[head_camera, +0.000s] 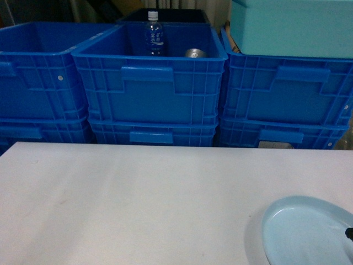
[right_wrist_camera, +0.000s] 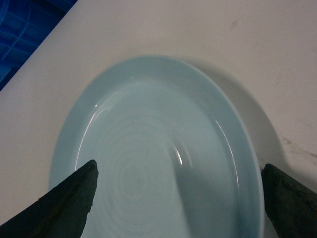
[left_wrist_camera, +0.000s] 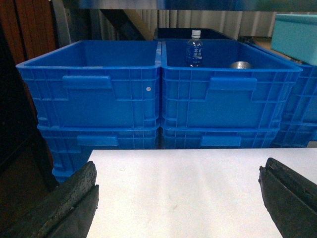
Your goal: Place blue tray on left shelf second layer neatly
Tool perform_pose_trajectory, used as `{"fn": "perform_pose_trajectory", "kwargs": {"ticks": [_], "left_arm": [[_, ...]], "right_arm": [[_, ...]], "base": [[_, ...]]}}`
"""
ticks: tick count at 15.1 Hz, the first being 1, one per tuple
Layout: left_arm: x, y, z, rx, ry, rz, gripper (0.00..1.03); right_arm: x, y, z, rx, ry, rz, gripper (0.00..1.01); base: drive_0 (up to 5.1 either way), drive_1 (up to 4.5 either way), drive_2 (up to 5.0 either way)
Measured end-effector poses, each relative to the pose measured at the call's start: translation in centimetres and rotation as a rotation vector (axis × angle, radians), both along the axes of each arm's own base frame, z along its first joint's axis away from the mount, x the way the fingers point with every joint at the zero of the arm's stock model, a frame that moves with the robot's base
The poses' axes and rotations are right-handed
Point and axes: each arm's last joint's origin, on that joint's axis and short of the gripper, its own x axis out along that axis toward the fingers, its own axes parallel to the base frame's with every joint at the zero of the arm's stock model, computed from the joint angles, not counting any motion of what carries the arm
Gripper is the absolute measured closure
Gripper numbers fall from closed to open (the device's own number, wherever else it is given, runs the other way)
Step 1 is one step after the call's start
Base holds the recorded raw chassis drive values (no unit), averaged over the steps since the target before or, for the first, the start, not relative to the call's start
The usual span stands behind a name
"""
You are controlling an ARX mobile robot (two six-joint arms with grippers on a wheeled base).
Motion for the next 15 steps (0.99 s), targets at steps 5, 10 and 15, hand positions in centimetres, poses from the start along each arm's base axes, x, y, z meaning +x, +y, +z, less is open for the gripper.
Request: {"fn": "perform_pose_trajectory", "kwargs": {"ticks": [5, 10, 15], "left_arm": [[0.0, 0.0, 0.0, 0.000, 0.000, 0.000, 0.05], [0.0, 0.0, 0.0, 0.000, 0.000, 0.000, 0.05], [0.0, 0.0, 0.0, 0.000, 0.000, 0.000, 0.05]], "right_arm": [[-0.4, 0.0, -0.7, -0.003, 0.016, -0.033, 0.34], [-1.7, -2.7, -2.6, 0.027, 0.033, -0.093, 1.00], [-3.4, -3.6, -0.5, 0.044, 0.068, -0.053, 0.99]], "base": [[0.0, 0.00, 0.0], [0.0, 0.00, 0.0], [0.0, 0.00, 0.0]]}}
